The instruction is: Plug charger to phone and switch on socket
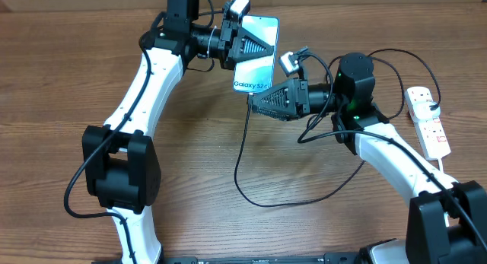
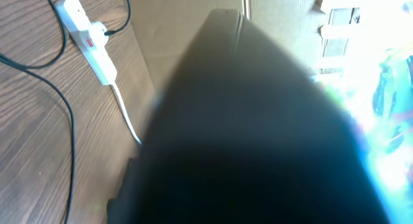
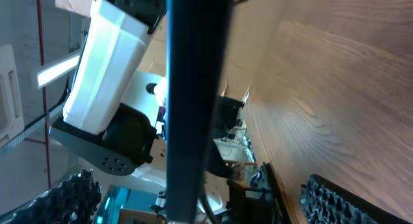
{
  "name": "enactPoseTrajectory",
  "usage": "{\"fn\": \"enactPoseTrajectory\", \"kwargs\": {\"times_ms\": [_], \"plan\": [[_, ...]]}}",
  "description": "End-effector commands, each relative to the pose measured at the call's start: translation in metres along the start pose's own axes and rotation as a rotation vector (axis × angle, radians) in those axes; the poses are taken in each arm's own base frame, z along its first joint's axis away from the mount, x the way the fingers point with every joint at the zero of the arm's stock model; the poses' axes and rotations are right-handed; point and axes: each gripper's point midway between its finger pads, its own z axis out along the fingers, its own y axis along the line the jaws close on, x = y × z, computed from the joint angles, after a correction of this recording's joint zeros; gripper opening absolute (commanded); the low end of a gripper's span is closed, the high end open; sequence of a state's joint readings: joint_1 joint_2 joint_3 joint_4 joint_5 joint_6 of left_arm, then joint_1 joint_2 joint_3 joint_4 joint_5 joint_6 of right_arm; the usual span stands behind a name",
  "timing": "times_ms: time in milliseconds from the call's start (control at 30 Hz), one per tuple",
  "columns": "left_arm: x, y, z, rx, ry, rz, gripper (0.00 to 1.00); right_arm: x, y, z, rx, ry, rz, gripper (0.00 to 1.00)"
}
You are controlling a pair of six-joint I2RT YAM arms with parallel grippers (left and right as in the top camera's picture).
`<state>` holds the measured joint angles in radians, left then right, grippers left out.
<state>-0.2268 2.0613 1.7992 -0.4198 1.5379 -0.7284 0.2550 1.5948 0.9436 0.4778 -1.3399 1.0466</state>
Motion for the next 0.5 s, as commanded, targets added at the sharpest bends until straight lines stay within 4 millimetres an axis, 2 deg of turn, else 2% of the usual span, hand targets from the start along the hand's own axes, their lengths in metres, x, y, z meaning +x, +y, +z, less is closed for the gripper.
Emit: {"fn": "enactPoseTrajectory", "kwargs": {"times_ms": [0, 233, 367, 467], "plan": [[0.003, -0.008, -0.008, 0.028, 0.011, 0.014, 0.04, -0.010, 0.002, -0.012, 0.016, -0.043, -0.010, 1.00], [0.003, -0.008, -0.011, 0.028, 0.005, 0.000, 0.04, -0.011, -0.001, -0.018, 0.070, -0.089, -0.006, 0.99], [0.003, -0.007, -0.011, 0.028, 0.005, -0.009, 0.04, -0.017, 0.007, -0.039, 0.189, -0.218, -0.036, 1.00], [0.004, -0.006, -0.011, 0.028, 0.005, -0.023, 0.04, -0.010, 0.009, -0.056, 0.335, -0.306, -0.060, 1.00]]}}
